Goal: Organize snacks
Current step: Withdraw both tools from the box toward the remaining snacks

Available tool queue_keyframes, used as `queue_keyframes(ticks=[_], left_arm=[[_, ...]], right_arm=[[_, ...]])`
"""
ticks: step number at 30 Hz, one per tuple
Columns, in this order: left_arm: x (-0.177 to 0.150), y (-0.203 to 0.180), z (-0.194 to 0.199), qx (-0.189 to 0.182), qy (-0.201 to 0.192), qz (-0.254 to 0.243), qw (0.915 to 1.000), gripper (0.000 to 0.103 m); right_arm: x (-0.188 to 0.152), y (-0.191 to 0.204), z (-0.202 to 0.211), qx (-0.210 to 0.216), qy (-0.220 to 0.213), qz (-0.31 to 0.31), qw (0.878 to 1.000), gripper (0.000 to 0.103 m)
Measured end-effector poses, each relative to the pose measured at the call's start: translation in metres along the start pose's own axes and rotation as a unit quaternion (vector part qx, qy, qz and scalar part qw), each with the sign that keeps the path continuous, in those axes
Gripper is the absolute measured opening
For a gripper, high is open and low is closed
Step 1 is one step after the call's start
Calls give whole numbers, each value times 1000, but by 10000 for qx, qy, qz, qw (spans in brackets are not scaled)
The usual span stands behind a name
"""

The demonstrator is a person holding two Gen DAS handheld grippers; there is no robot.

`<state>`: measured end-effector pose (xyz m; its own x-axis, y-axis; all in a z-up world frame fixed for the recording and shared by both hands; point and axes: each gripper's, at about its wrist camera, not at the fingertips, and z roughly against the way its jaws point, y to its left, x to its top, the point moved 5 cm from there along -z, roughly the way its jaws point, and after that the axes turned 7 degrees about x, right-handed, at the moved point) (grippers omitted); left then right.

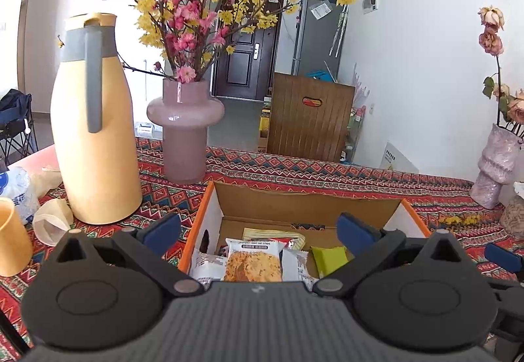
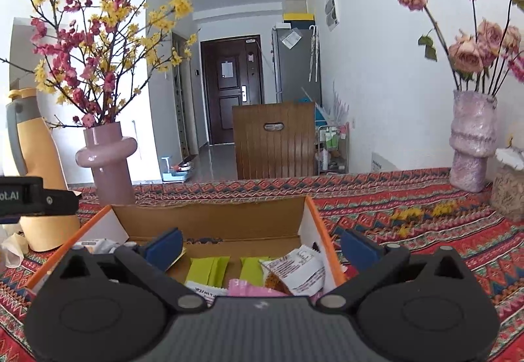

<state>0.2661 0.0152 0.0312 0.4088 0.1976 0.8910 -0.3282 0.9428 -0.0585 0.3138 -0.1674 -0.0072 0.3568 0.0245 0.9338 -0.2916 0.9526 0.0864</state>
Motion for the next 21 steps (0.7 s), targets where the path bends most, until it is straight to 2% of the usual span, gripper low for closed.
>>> queue_keyframes(ticks=[5, 9, 13, 21], left_arm=[[-6, 5, 10, -1, 257, -11, 9997, 103], [-24, 3, 15, 8, 528, -227, 9983, 103], [-46, -1, 17, -74, 924, -439, 9947, 103], [-89, -4, 26, -146, 1466, -825, 9856, 103]], right_arm=[[2, -3, 26, 95, 49, 3, 9999, 103], [-8, -1, 46, 193, 117, 203, 9995, 103], [-24, 0, 62, 292, 246, 331, 9987, 103], [-65, -8, 83, 318, 634, 255, 9972, 103]])
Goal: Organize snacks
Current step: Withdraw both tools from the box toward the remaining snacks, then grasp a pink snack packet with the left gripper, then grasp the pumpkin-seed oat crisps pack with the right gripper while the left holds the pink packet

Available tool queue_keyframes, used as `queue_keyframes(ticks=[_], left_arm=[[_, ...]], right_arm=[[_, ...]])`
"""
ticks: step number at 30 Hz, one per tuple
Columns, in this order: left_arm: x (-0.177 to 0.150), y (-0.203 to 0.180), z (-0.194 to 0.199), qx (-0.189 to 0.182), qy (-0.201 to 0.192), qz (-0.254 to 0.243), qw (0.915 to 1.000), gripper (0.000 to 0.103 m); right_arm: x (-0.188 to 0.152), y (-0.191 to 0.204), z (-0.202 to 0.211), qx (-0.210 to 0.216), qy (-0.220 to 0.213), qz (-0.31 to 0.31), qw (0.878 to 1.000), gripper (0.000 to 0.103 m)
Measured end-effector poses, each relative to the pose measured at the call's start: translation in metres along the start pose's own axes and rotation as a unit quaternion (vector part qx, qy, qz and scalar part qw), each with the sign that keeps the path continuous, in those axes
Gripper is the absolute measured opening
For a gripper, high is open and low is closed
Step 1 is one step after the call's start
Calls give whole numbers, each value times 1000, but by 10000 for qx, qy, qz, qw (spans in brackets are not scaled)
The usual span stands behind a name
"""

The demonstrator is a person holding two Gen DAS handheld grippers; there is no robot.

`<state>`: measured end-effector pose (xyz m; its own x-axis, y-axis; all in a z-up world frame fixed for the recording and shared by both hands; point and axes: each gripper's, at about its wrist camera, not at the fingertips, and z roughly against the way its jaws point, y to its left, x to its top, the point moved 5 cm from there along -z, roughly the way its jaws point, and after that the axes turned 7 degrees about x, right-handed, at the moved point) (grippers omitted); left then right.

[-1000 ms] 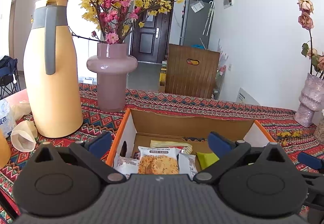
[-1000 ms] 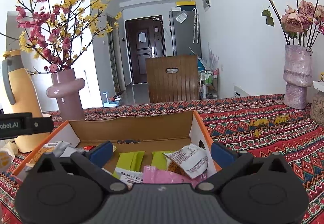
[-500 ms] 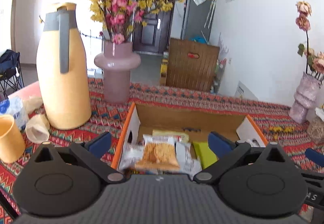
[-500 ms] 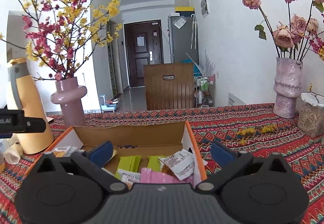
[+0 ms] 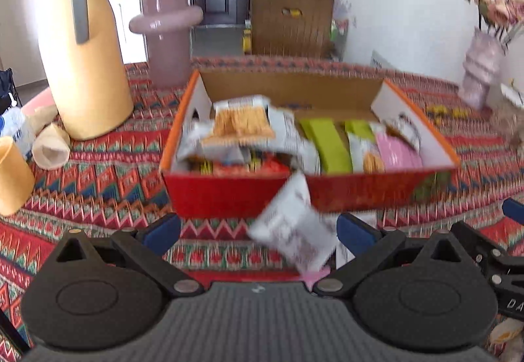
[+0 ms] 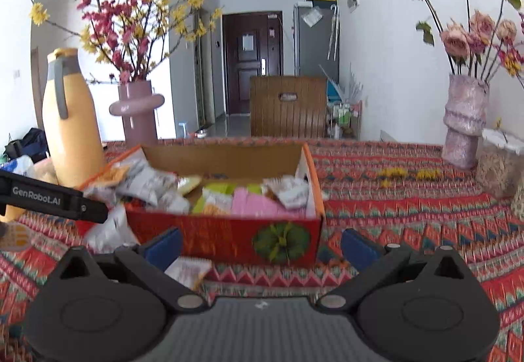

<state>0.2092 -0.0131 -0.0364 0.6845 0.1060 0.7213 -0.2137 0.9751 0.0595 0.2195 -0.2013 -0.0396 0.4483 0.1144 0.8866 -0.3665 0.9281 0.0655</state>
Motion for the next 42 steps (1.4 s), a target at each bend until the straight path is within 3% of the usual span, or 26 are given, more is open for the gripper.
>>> queue_keyframes(ticks=[8, 21, 26, 28, 29, 42], left_arm=[[-40, -6, -9, -41, 596, -406, 9974, 103], [-50, -11, -2, -182, 727, -296, 9967, 103], [-58, -12, -8, -292, 921, -264, 9950, 85], [-59, -13, -8, -426, 941, -219, 9944, 67], [-60, -13, -6, -460, 915, -215, 9945, 64], [-61, 8, 15, -436, 586, -40, 9973, 63]], right_arm=[[-37, -13, -1, -43, 439, -250, 9987, 103], [-58, -23, -5, -50, 629, -495, 9968, 103], [-59, -24, -5, -27, 634, -529, 9966, 103], [-59, -24, -5, -26, 634, -528, 9966, 103], [-59, -24, -5, -30, 631, -532, 9966, 103], [-60, -24, -7, -196, 687, -550, 9959, 103]])
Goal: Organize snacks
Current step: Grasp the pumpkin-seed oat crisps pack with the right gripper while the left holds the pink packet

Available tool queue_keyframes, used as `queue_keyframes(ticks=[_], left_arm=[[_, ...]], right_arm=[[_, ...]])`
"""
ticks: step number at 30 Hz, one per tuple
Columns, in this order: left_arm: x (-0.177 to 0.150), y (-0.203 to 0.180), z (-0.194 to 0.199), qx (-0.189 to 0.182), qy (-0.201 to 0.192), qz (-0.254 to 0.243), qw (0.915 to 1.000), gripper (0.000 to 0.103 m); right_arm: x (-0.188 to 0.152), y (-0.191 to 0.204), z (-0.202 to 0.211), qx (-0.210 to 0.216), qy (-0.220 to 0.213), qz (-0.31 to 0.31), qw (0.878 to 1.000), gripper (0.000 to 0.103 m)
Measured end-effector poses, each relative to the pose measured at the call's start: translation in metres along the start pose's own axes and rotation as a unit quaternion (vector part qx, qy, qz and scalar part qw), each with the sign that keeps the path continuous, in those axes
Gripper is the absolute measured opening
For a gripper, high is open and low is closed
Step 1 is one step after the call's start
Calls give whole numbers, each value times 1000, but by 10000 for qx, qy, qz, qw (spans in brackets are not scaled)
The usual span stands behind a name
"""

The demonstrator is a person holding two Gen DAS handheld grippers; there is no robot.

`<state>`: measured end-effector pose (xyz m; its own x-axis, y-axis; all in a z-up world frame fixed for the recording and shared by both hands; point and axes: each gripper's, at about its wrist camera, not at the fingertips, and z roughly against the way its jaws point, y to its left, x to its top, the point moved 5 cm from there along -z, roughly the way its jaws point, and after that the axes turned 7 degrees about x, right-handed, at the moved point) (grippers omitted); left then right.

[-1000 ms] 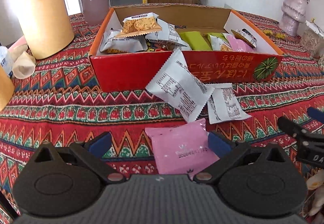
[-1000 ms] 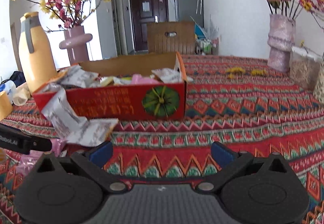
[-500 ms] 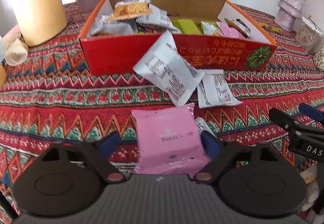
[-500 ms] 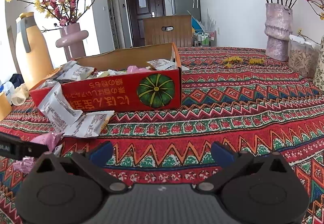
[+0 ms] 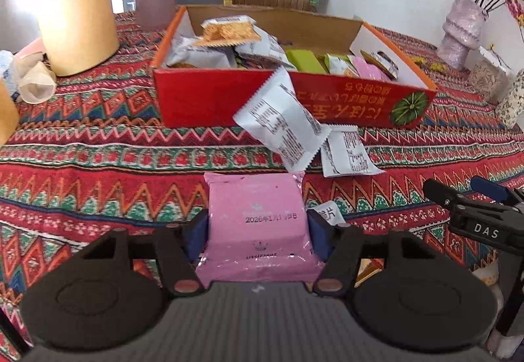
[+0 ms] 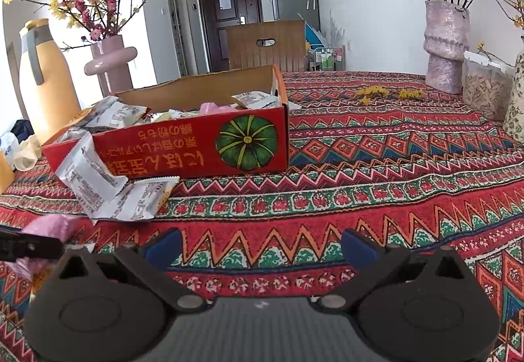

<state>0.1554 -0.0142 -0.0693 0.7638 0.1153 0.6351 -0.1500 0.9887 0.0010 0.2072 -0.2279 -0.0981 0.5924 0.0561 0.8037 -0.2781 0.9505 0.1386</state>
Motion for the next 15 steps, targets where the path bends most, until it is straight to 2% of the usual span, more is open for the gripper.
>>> queue_keyframes(ticks=[3, 15], left_arm=[[-2, 9, 7, 47, -88, 10, 9999, 63], [-17, 56, 22, 235, -326, 153, 9991, 63]], right_arm=[[-1, 5, 3, -113, -18, 64, 9999, 103], [-13, 87, 13, 702, 230, 518, 9959, 103]])
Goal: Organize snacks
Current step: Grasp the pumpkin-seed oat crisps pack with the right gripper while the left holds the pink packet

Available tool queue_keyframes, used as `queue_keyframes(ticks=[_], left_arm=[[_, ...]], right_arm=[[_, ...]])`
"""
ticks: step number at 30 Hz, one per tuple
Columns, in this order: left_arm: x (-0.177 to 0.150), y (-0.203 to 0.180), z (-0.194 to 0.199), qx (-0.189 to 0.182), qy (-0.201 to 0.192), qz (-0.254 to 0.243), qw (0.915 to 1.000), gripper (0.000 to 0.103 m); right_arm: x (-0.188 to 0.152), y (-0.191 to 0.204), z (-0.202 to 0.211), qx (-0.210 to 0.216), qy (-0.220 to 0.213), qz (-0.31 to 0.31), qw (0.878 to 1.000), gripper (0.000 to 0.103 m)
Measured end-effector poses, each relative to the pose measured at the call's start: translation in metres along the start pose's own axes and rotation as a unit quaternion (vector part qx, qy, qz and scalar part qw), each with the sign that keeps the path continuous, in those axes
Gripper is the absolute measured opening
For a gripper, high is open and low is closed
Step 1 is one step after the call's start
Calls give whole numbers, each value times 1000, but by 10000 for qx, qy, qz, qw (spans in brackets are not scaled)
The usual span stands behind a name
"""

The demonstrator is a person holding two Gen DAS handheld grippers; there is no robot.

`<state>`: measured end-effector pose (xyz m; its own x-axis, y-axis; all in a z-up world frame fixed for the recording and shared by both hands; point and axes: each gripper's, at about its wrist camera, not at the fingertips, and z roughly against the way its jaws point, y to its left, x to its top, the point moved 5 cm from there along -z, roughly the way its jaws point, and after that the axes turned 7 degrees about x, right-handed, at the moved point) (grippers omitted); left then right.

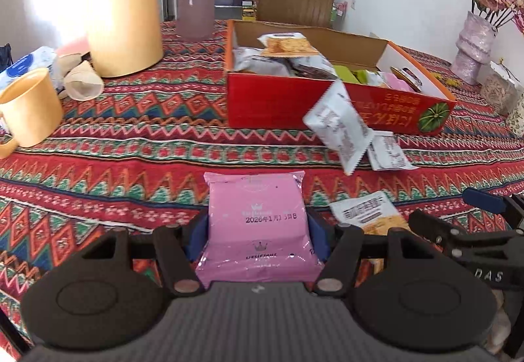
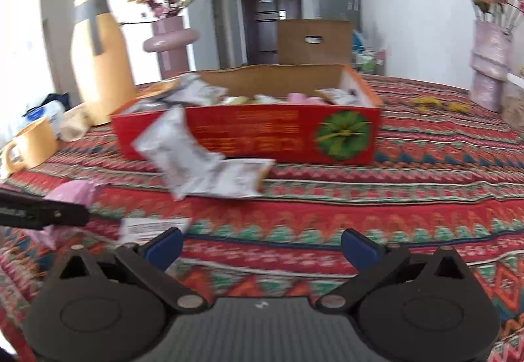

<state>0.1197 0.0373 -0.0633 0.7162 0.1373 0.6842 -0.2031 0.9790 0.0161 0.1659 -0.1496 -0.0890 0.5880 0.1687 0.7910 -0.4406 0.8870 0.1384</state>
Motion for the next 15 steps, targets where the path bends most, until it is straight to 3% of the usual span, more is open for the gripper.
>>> queue_keyframes(ticks=[15], left_arm=[[-8, 36, -8, 69, -201, 16, 9998, 63]], right_arm=[[-8, 53, -26, -75, 296, 207, 9993, 103]])
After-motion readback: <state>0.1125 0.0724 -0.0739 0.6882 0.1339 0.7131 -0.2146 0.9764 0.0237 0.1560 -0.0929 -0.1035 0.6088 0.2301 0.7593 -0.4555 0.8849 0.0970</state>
